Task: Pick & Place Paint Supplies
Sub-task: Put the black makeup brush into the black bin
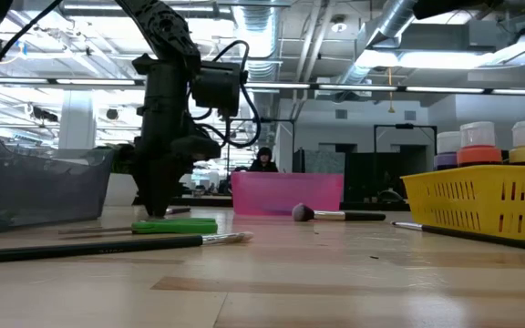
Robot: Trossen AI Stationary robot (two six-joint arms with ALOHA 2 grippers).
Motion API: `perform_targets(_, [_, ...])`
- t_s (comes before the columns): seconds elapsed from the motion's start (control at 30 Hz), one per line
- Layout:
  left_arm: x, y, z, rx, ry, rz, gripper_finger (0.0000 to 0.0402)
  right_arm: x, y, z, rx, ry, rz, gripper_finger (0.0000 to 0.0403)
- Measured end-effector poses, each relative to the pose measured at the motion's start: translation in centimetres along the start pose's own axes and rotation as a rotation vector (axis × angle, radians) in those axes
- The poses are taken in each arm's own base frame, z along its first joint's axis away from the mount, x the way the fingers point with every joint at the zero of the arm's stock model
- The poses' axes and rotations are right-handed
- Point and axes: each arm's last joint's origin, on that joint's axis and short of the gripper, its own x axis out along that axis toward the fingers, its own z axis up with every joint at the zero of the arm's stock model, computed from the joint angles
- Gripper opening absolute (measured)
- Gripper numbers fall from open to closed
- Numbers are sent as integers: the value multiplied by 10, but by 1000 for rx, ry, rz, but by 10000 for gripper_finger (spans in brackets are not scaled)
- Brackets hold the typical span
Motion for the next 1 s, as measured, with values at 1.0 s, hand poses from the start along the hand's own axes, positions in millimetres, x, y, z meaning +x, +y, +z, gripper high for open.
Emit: perform_targets(1.0, [-24, 9, -13, 78, -84, -38, 1, 0, -2, -2, -30, 28, 4, 56])
